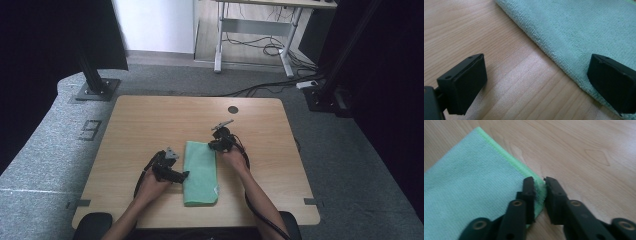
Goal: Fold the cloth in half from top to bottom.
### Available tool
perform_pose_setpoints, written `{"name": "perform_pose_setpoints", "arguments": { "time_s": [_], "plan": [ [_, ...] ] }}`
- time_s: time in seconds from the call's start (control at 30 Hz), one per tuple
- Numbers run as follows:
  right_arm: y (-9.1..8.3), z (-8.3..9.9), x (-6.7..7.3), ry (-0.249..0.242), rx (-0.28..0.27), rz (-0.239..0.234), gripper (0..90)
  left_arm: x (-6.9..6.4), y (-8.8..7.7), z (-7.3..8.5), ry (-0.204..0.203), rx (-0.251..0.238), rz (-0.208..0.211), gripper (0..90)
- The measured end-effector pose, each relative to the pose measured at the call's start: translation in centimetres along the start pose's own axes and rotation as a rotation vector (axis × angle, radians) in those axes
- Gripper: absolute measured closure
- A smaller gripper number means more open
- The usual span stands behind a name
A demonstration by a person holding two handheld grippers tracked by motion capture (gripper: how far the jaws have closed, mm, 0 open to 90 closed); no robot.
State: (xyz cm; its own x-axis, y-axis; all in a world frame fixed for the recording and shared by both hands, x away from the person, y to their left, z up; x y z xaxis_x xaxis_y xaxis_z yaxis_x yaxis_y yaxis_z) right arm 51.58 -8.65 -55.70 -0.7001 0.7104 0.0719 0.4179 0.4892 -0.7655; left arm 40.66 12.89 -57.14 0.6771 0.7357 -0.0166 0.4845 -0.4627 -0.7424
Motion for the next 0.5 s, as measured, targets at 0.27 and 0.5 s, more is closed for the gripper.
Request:
{"name": "perform_pose_setpoints", "arguments": {
  "time_s": [0.27,0.5],
  "plan": [
    [-0.9,-0.6,0.4,-0.033,0.005,0.012,86.1,0.0,0.0,0.0,0.0,-0.001,0.0,2.5],
    [-3.3,-1.2,1.1,-0.073,-0.041,-0.007,85.9,0.0,0.0,0.0,-0.003,-0.002,-0.003,2.5]
  ]
}}
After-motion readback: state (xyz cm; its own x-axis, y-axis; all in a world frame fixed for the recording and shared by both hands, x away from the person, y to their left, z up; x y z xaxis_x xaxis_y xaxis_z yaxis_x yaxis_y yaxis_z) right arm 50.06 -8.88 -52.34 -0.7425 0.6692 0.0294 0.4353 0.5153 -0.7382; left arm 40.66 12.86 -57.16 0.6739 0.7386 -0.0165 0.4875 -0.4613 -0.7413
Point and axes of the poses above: each handheld gripper's, and its own axes: y roughly forward along the jaws, z roughly out of its underside, x roughly to its left, the point moved 3 cm from there along y, roughly forward along the jaws
